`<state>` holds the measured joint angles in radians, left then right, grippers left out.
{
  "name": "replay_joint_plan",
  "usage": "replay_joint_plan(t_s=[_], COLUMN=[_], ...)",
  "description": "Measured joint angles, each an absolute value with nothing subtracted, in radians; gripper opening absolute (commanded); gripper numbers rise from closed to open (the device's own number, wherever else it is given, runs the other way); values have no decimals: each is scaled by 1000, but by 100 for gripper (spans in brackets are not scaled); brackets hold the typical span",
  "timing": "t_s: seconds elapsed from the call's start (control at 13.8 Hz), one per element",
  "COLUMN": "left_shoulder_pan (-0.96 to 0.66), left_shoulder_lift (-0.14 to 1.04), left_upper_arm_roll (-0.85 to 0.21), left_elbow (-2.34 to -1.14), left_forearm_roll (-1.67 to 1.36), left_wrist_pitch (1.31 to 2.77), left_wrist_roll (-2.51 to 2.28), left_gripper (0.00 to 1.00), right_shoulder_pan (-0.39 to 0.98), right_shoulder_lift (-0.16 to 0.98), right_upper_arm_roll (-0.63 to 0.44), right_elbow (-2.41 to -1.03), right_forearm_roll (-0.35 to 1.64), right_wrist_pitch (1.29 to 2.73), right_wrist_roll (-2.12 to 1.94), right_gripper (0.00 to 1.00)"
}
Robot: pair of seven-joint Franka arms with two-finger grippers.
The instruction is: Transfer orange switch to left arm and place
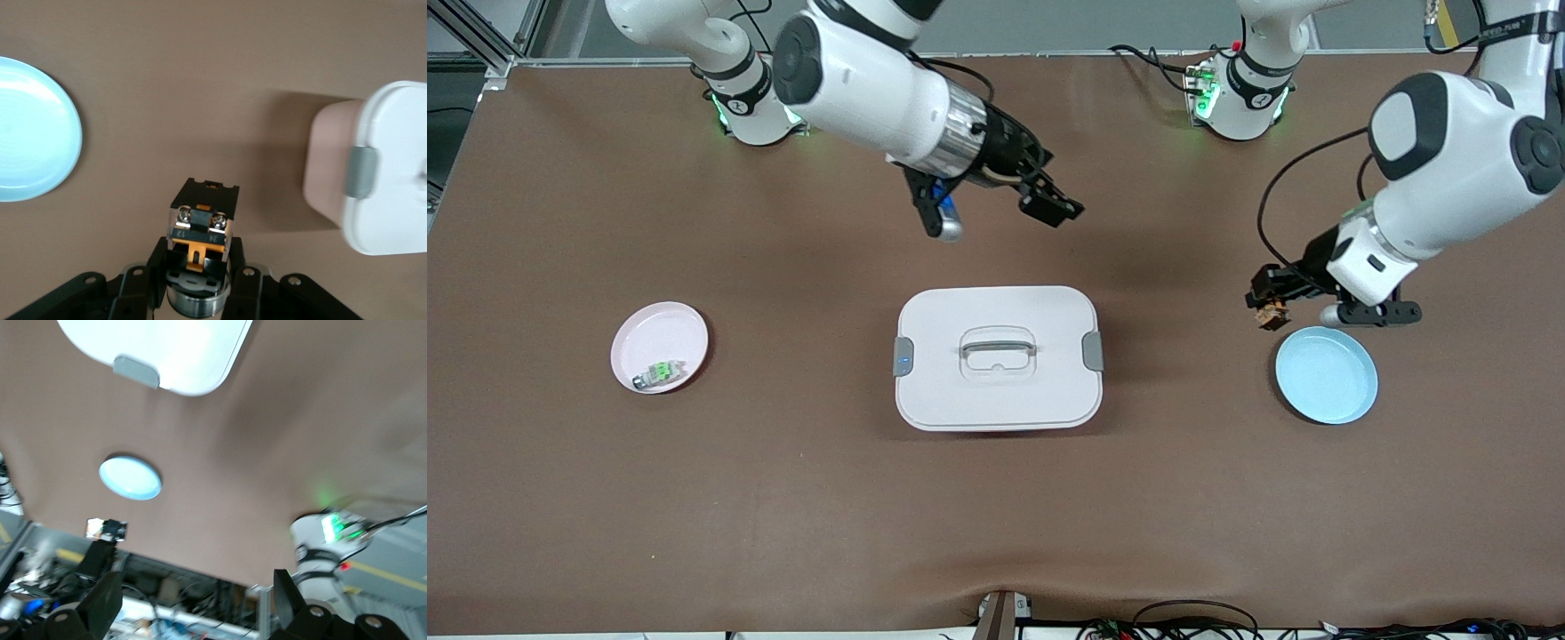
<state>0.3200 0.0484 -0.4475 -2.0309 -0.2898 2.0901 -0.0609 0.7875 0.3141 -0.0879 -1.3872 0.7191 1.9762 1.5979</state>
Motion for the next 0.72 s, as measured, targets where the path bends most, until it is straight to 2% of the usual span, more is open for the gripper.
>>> replay_joint_plan(t_s=[0.22, 0.72], left_shoulder_pan=[367, 468], left_shoulder_lift=[108, 253], left_upper_arm_roll=[-447, -447], left_elbow=[-2024, -1999], left_forearm_roll=[-196, 20], left_wrist_pitch=[2091, 2110], left_wrist_roll=[9, 262], left_gripper=[0, 0], right_shoulder_pan=[775, 775], right_shoulder_lift=[243, 11], right_upper_arm_roll=[-88, -86], right_elbow=[-1436, -1706], right_forearm_roll=[646, 434], right_wrist_pitch=[1920, 1881], right_wrist_roll=[1531, 1283], right_gripper=[100, 100])
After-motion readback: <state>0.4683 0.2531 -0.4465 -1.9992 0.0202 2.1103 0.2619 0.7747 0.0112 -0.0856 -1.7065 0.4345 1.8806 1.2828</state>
